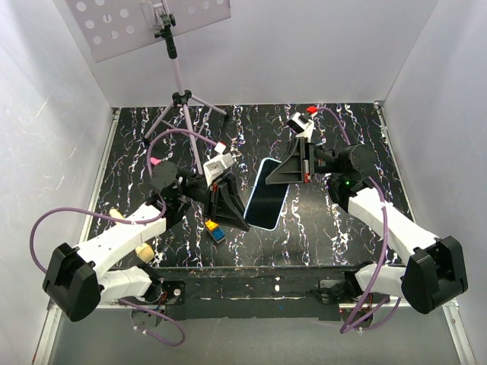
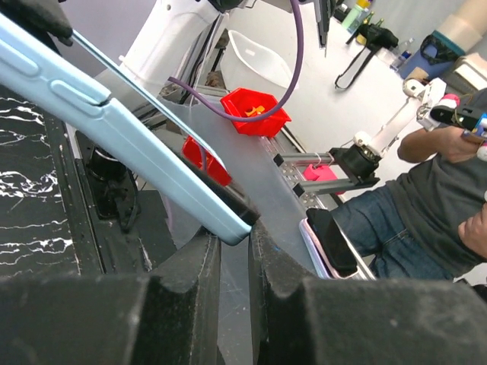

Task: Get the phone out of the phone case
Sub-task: Remove the phone case from the phone.

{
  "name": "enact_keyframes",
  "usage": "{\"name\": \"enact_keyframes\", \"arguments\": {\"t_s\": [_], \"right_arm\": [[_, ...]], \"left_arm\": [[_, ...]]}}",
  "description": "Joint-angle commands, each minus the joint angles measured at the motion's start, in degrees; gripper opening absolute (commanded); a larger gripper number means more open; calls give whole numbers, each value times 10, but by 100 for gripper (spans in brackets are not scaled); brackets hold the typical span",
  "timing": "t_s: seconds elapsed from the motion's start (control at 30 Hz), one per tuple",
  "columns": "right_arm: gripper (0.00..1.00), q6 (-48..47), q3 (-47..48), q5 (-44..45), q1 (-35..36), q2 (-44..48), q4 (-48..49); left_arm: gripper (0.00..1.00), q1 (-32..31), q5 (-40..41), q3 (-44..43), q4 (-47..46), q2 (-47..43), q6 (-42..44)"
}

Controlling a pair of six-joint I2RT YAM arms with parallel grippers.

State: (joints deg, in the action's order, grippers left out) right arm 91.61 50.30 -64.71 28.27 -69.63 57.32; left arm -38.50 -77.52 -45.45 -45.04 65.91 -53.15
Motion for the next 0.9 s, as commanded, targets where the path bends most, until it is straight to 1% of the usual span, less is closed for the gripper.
{"name": "enact_keyframes", "arguments": {"t_s": [0.0,0.07,0.13,0.17,0.2,0.23,0.27,0.33,0.4,0.43,0.53,0.57,0.63,0.7,0.77,0.87], "right_arm": [[1,123,19,41,27,5,94],[1,151,20,48,28,0,130],[1,162,21,50,28,-2,139],[1,158,20,51,28,1,133],[1,154,18,54,28,4,131],[1,154,19,57,28,3,133],[1,157,18,64,28,1,140],[1,162,21,83,28,-1,158],[1,128,18,108,28,12,133],[1,98,17,119,30,20,98],[1,13,23,131,35,39,-5],[1,0,23,135,37,41,-22],[1,-18,22,143,40,43,-39],[1,-24,17,151,44,42,-41],[1,-29,14,157,50,41,-44],[1,-35,8,174,64,42,-44]], "left_arm": [[0,2,39,-21,-10,22,74],[0,2,63,-24,51,24,118],[0,5,104,-37,152,25,177],[0,5,112,-41,177,27,190],[0,5,133,-39,182,29,186],[0,6,161,-39,201,28,190],[0,6,203,-43,244,28,200],[0,6,312,-65,361,31,214],[0,6,370,-65,404,35,181],[0,7,389,-45,386,33,135],[0,7,428,27,285,11,7],[1,6,443,44,265,2,-22],[7,7,464,71,241,-12,-69],[11,7,470,80,234,-21,-84],[13,7,486,74,263,-32,-81],[20,7,522,69,305,-49,-84]]}}
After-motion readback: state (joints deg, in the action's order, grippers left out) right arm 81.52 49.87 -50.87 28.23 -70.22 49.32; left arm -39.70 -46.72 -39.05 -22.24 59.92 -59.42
